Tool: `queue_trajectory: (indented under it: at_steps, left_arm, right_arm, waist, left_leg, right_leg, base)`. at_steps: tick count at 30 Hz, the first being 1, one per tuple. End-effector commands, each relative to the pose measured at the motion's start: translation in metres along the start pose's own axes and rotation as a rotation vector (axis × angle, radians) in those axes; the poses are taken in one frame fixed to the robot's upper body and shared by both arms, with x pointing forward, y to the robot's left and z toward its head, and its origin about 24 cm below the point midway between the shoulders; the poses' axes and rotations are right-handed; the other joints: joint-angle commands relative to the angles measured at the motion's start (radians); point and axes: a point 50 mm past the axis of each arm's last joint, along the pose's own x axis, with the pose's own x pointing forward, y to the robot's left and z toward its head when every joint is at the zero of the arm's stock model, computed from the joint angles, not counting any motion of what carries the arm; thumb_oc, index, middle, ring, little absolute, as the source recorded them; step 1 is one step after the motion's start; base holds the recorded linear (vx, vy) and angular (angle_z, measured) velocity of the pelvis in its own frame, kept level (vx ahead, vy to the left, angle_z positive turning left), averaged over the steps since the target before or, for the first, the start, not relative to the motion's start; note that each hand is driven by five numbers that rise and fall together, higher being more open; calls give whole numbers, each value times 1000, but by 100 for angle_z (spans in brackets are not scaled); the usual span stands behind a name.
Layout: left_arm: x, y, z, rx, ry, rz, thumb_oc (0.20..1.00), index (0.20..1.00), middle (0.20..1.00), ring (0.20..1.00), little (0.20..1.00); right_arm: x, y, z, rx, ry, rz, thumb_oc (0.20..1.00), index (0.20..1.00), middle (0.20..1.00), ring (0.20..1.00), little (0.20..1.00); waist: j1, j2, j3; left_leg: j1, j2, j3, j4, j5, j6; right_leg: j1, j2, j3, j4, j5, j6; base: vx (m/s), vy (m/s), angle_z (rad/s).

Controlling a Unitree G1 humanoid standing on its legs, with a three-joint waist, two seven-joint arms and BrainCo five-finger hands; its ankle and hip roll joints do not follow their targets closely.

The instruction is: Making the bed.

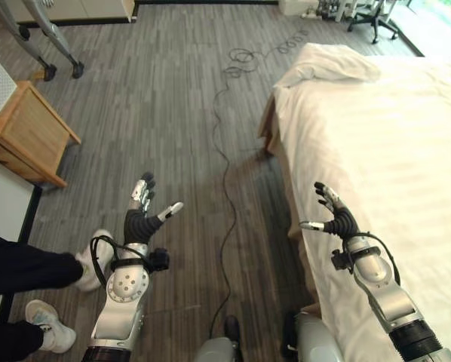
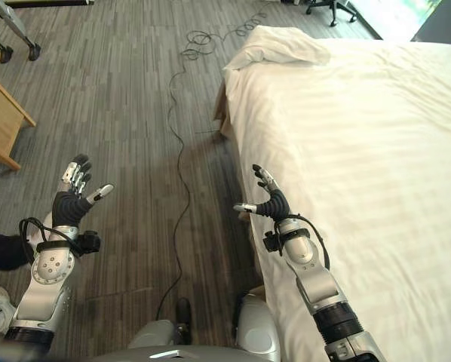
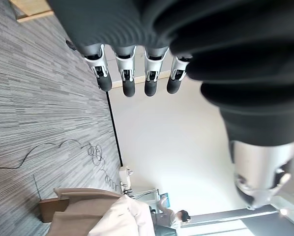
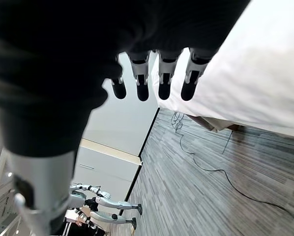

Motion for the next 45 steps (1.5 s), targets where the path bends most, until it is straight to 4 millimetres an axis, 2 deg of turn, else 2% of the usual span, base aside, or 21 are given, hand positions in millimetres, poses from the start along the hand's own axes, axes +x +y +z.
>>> queue_trajectory:
  at_steps: [1,5,6,10,11,12,13,14,17,19,21,25,29,32,33,36,37,38,39,40,45]
  left_arm:
    - [6,4,21,9,-111,-19,1000,1000,1000,1000,1000]
    - [4,7,21,15,-119,-12,1000,1000,1000,1000,1000]
    - [3,7,20,1,-119,-16,1000,1000,1000,1000,1000]
    - [-3,1,14,-4,-83,-38,1000,1000,1000,1000,1000]
    - [-4,1,14,-18,-84,-42,1000,1000,1000,1000,1000]
    - [-4,1,15,-18,-85,-42,1000,1000,1000,1000,1000]
    - [-4,0,16,-29,-90,-43,1000,1000,1000,1000,1000]
    - [-5,1,18,-52,-96,-36,1000,1000,1000,1000,1000]
    - [-5,0,16,-47,-86,-20,1000,1000,1000,1000,1000]
    - [-7,2,18,-58,-100,-21,1000,1000,1000,1000,1000]
    - [-9,2,18,-55,-99,-18,1000,1000,1000,1000,1000]
    - [-7,2,18,-41,-103,-1,1000,1000,1000,1000,1000]
    - [-10,2,18,-57,-99,-9,1000,1000,1000,1000,1000]
    - [-6,-2,19,-33,-95,-40,1000,1000,1000,1000,1000]
    - [-4,-4,19,-19,-98,-46,1000,1000,1000,1000,1000]
    - [-4,-5,18,-12,-95,-53,1000,1000,1000,1000,1000]
    - [-3,-7,18,-11,-95,-61,1000,1000,1000,1000,1000]
    - [-2,-9,18,-30,-99,-79,1000,1000,1000,1000,1000]
    - [-2,-9,18,-30,-99,-79,1000,1000,1000,1000,1000]
    - [-2,-12,20,-58,-106,-98,1000,1000,1000,1000,1000]
    - [-3,-8,12,-34,-69,-82,1000,1000,1000,1000,1000]
  right_arm:
    - [11,-1,22,33,-115,-43,1000,1000,1000,1000,1000]
    - [11,1,21,24,-110,-47,1000,1000,1000,1000,1000]
    - [9,0,17,33,-98,-50,1000,1000,1000,1000,1000]
    - [3,4,9,55,-65,-23,1000,1000,1000,1000,1000]
    - [3,7,9,52,-66,-1,1000,1000,1000,1000,1000]
    - [3,7,9,52,-66,-1,1000,1000,1000,1000,1000]
    - [4,9,10,51,-70,11,1000,1000,1000,1000,1000]
    - [4,7,12,47,-82,8,1000,1000,1000,1000,1000]
    - [6,5,13,31,-81,1,1000,1000,1000,1000,1000]
    - [5,0,13,12,-84,-3,1000,1000,1000,1000,1000]
    - [3,-2,13,11,-85,-6,1000,1000,1000,1000,1000]
    - [3,-5,10,-10,-68,-20,1000,1000,1000,1000,1000]
    - [0,-2,9,15,-65,-17,1000,1000,1000,1000,1000]
    - [0,12,8,67,-58,-5,1000,1000,1000,1000,1000]
    - [2,18,11,80,-68,0,1000,1000,1000,1000,1000]
    - [3,17,12,82,-72,-14,1000,1000,1000,1000,1000]
    - [3,17,11,85,-71,-23,1000,1000,1000,1000,1000]
    - [2,12,10,92,-70,-39,1000,1000,1000,1000,1000]
    - [2,12,11,92,-70,-39,1000,1000,1000,1000,1000]
    - [0,9,7,123,-54,-50,1000,1000,1000,1000,1000]
    - [-1,12,2,116,-28,-36,1000,1000,1000,1000,1000]
  waist:
    - [-5,-18,-1]
    - [-7,-23,2]
    - [-14,-34,-13]
    - [-37,-25,-49]
    - [-36,-13,-48]
    - [-39,-17,-52]
    - [-30,-18,-42]
    - [-13,-33,-23]
    - [5,-43,1]
    - [14,-42,2]
    - [20,-38,2]
    - [31,-17,-5]
    - [24,-9,-27]
    - [15,-23,-36]
    - [-3,-15,-17]
    - [-13,3,-5]
    - [-17,6,-3]
    - [-30,6,0]
    - [-30,8,-2]
    - [-38,0,-14]
    - [-21,-14,-32]
  left_leg:
    - [41,32,24,-41,-123,-66]
    - [98,44,20,-37,-164,-81]
    - [132,40,7,-24,-200,-87]
    - [150,74,-5,85,-262,-109]
    - [100,121,6,280,-219,-129]
    - [90,119,4,285,-216,-129]
    - [23,144,-8,433,-157,-141]
    - [-48,153,-11,608,-111,-125]
    - [-149,135,4,662,-148,-107]
    - [-201,111,75,502,-193,-88]
    - [-196,90,107,419,-187,-84]
    - [-240,80,135,281,-90,-102]
    - [-147,56,116,134,-73,-81]
    - [-57,32,102,35,-75,-46]
    - [-23,26,79,2,-74,-24]
    - [-3,31,58,-31,-66,-20]
    - [1,31,45,-36,-65,-23]
    - [0,22,13,-34,-67,-31]
    - [-2,26,13,-35,-64,-32]
    - [-3,13,-10,-28,-79,-38]
    - [3,10,-1,14,-114,-43]
  right_leg:
    - [31,-5,-43,-157,41,-20]
    - [16,-15,-49,-197,81,-5]
    - [35,-12,-19,-202,97,-13]
    - [82,4,-18,-198,88,-36]
    - [131,33,-33,-207,59,-70]
    - [126,30,-35,-210,64,-71]
    - [156,49,-41,-219,45,-103]
    - [198,56,-49,-227,20,-135]
    - [237,54,-54,-249,4,-141]
    - [267,41,-65,-274,-4,-120]
    - [287,38,-66,-283,-11,-110]
    - [339,59,-67,-274,-61,-113]
    - [345,60,-68,-221,-80,-101]
    - [267,49,-66,41,-92,-49]
    - [176,49,-28,228,-51,-14]
    - [97,82,30,329,-47,-13]
    - [81,97,51,311,-61,-28]
    - [77,120,85,206,-104,-59]
    - [77,123,84,199,-98,-60]
    - [104,130,123,12,-85,-82]
    - [183,103,96,-128,-42,-84]
  base:
    - [319,-156,22]
    - [304,-120,5]
    - [407,-147,8]
    - [456,-184,-7]
    - [395,-213,12]
    - [343,-271,11]
    - [288,-283,2]
    - [382,-327,-3]
    - [205,-78,-5]
    - [384,64,-6]
    - [244,91,5]
    - [216,109,-10]
    - [271,164,26]
    - [230,189,22]
    - [136,154,39]
    - [87,93,71]
    - [135,-19,69]
    - [113,-37,42]
    - [185,-96,80]
    - [107,-63,70]
    - [145,-94,36]
